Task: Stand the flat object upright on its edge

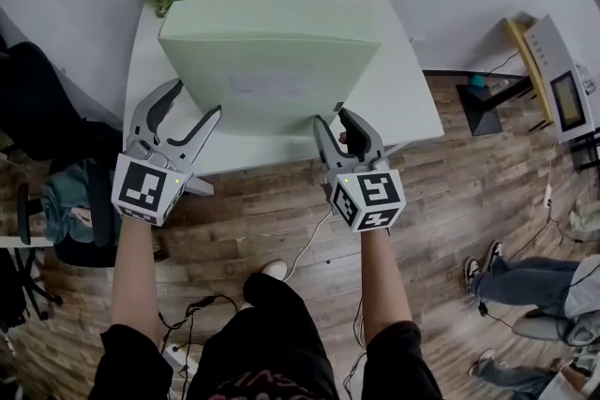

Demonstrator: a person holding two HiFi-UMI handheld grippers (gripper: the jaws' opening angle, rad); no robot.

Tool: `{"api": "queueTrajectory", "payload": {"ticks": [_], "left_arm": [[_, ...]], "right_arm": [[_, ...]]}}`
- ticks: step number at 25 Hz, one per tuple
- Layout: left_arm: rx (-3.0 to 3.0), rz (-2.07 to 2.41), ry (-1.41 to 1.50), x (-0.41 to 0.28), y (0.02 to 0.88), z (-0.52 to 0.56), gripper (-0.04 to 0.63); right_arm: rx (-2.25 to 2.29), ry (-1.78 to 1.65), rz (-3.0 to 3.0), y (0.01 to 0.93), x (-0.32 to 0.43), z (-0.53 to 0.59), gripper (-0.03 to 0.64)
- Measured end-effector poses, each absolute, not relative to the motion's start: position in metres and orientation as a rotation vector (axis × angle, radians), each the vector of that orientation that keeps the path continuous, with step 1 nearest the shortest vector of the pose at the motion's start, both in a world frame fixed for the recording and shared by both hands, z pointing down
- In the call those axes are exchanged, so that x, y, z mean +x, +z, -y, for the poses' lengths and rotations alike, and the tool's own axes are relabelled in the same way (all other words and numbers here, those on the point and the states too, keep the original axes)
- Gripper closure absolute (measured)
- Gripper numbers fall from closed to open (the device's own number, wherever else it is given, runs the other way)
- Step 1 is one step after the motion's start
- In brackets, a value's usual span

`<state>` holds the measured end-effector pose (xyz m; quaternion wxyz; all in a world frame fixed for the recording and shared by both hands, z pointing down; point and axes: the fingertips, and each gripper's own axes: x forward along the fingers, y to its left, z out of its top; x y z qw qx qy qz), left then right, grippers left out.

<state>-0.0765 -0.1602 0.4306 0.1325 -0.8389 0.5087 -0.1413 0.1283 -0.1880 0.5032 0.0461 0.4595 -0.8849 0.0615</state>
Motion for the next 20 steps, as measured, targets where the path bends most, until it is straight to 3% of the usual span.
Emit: {"api": "queueTrajectory", "payload": {"ticks": [20], "left_arm": [[-2.508, -1.516, -0.426, -0.0735, 0.4392, 0.1585, 0.304]], "right_arm": [[1.399, 0.245, 2.674, 0.4996, 0.1365, 0.1832, 0.434]]}}
